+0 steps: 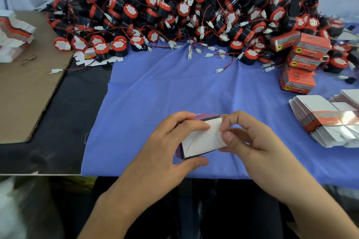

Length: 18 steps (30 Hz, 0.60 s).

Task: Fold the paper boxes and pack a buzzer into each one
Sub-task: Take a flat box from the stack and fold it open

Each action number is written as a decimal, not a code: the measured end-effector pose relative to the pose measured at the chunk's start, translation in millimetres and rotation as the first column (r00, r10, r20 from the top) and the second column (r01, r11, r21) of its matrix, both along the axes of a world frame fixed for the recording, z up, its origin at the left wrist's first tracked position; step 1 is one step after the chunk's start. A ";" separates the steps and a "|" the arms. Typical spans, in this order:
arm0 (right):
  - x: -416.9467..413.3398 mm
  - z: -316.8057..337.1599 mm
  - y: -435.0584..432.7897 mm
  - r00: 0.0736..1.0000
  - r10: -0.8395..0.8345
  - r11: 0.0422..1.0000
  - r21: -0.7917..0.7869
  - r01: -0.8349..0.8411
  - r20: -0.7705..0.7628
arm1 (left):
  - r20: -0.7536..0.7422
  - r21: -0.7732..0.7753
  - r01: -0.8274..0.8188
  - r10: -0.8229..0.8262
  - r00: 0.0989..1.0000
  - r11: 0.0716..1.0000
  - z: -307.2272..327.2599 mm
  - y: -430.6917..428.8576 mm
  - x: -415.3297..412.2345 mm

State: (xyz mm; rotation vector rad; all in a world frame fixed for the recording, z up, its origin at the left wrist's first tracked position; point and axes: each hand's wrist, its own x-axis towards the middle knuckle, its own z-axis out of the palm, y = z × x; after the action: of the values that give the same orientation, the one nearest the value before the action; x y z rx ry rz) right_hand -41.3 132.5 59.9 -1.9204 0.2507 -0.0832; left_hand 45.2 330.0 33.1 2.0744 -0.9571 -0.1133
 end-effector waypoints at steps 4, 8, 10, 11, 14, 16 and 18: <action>-0.5 0.9 1.5 1.000 0.016 1.000 -0.014 -0.016 -0.004 | 0.031 0.058 0.013 -0.015 0.999 0.998 0.0 -0.8 -1.5; -1.0 0.0 6.0 1.000 0.001 0.996 -0.089 -0.002 -0.008 | -0.014 0.001 0.014 -0.014 1.000 1.000 0.0 -3.9 -2.0; -1.5 -0.8 5.8 1.000 -0.025 0.994 -0.103 0.023 -0.018 | -0.030 -0.053 -0.005 0.003 1.000 0.999 -1.8 -4.8 -1.5; -2.3 -1.2 6.2 0.999 -0.033 0.993 -0.113 0.032 -0.008 | -0.027 -0.072 -0.020 0.018 0.999 0.997 -3.2 -5.4 -1.7; -2.8 -2.0 12.2 0.998 -0.033 0.980 -0.194 0.043 0.055 | -0.037 -0.145 -0.066 0.061 0.997 0.987 -7.0 -8.6 -4.0; -2.4 -3.8 16.9 0.995 -0.042 0.972 -0.228 0.063 0.096 | -0.042 -0.186 -0.098 0.092 0.995 0.978 -8.6 -11.2 -6.0; -1.6 -4.9 19.5 0.991 -0.045 0.977 -0.201 0.070 0.124 | -0.049 -0.224 -0.153 0.146 0.988 0.962 -9.5 -13.5 -7.2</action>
State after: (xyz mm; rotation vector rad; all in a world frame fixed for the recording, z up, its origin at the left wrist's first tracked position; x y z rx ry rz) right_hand -42.9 152.0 55.0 -2.1047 0.2248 -0.2706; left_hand 37.9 316.5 23.6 1.9185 -0.7530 0.0407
